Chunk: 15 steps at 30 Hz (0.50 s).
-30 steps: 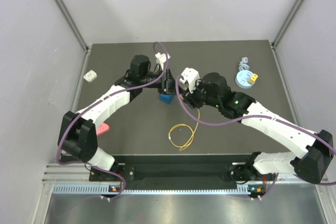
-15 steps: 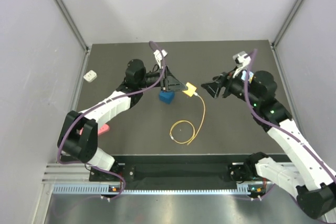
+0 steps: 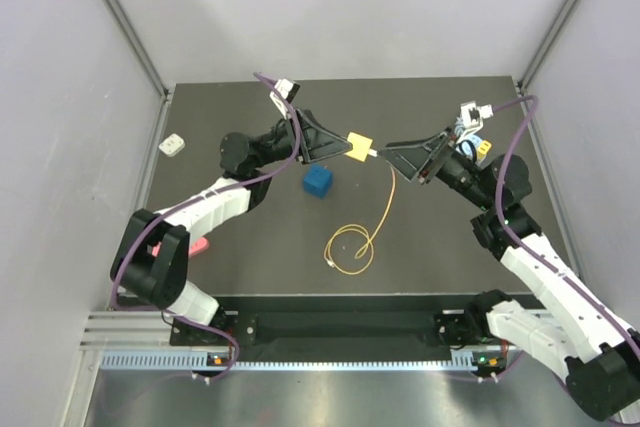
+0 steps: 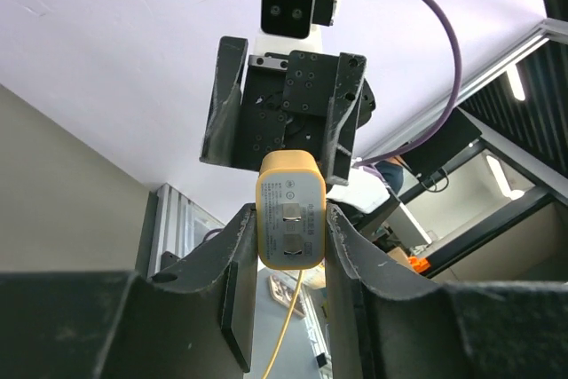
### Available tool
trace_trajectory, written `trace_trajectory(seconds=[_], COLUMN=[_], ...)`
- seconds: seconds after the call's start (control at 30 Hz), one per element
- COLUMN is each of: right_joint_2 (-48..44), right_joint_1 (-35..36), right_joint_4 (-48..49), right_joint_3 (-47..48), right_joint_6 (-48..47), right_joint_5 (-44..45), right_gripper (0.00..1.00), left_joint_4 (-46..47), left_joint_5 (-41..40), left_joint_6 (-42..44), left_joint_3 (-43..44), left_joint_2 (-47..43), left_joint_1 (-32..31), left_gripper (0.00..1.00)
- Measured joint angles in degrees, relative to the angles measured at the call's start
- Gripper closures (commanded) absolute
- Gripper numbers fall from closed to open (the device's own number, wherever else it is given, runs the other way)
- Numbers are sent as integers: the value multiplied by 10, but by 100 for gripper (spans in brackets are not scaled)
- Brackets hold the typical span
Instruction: Insert the plug
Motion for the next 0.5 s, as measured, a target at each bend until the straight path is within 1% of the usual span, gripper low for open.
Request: trace_trajectory(seconds=[0.1,0.17,0.33,0.47,0.5], right_joint_2=[8,16,44,59,61], right_joint_1=[0,2,18,33,37], right_joint_4=[50,71,92,91,92], right_joint_3=[-5,-6,-6,-6,-6], right_joint_6=[35,50,71,78,79], right_joint_5=[0,0,7,21,25], right_gripper=[36,39,42,48,53], left_joint_4=[17,23,26,26,26], left_joint_5=[-7,-10,-16,-22,-23], left_joint_6=[-18,-23,-34,-38,-40], left_joint_3=[0,0,0,0,0], left_joint_2=[9,17,28,29,29], left_joint_1=[0,0,-1,-2,-2], left_gripper=[100,100,100,100,100])
